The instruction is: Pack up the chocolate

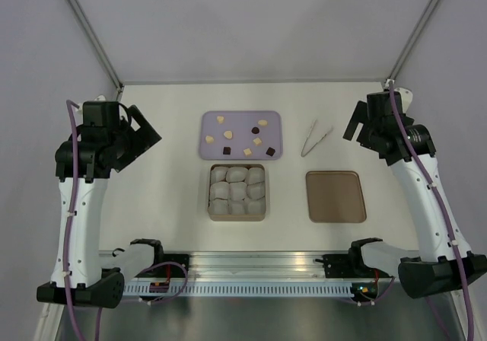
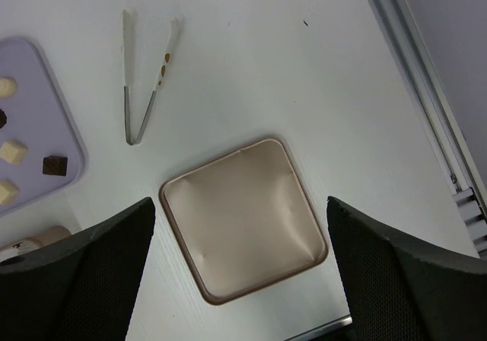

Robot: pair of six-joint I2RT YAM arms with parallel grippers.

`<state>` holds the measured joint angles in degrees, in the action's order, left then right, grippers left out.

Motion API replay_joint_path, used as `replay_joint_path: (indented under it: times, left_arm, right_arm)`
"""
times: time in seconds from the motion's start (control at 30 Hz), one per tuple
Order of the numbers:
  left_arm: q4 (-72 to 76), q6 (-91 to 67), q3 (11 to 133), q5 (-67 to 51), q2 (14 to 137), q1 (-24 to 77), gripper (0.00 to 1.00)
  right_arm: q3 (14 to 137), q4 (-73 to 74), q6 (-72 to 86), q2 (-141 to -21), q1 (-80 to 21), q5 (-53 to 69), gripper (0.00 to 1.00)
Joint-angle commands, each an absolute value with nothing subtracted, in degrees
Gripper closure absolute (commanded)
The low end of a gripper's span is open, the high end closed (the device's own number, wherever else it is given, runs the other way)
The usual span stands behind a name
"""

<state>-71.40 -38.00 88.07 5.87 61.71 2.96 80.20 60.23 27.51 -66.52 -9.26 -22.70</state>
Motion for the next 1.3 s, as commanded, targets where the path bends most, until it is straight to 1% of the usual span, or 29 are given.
replay_joint_path:
  times: [0.0, 0.13, 0.2, 0.37, 0.47, 0.57, 0.67, 0.87, 1.17, 1.27]
  left_arm:
    - [-72.6, -37.3, 88.5, 5.9, 61.6, 2.8, 0.00]
    - [-72.2, -35.4, 88.3, 7.6, 62.5, 2.8, 0.00]
    - [-72.1, -34.3, 88.5, 7.6, 63.3, 2.8, 0.01]
    - [-71.3, -35.1, 88.4, 9.2, 65.7, 2.8, 0.00]
    - [-69.4, -35.1, 88.2, 8.8, 65.3, 2.8, 0.00]
    - [-68.4, -33.4, 88.2, 6.0, 65.0, 2.8, 0.00]
    - [-68.4, -32.3, 88.0, 4.8, 64.3, 2.8, 0.00]
    - [-68.0, -31.6, 86.5, 4.6, 60.7, 2.8, 0.00]
    - [-67.5, -29.3, 81.7, 4.3, 57.6, 2.8, 0.00]
    - [-66.7, -29.3, 80.3, 4.4, 57.7, 2.8, 0.00]
  right_arm:
    - [84.5, 59.4, 22.0, -69.7, -9.4, -21.3, 0.02]
    - [87.7, 58.0, 20.9, -76.1, -9.4, -19.6, 0.02]
    - [87.3, 52.5, 20.6, -76.7, -9.5, -18.4, 0.02]
    - [87.0, 46.3, 21.1, -82.4, -9.4, -10.1, 0.02]
    - [85.1, 42.6, 24.5, -85.6, -9.5, -8.2, 0.02]
    - [82.0, 40.4, 28.1, -88.2, -9.6, -6.9, 0.02]
    - [79.6, 37.6, 31.0, -91.0, -10.3, -7.9, 0.02]
    - [80.4, 37.1, 33.3, -98.7, -15.7, -15.2, 0.02]
    - [82.5, 35.2, 38.0, -108.7, -17.3, -18.2, 0.02]
    - [83.0, 34.2, 38.0, -110.0, -17.5, -19.0, 0.02]
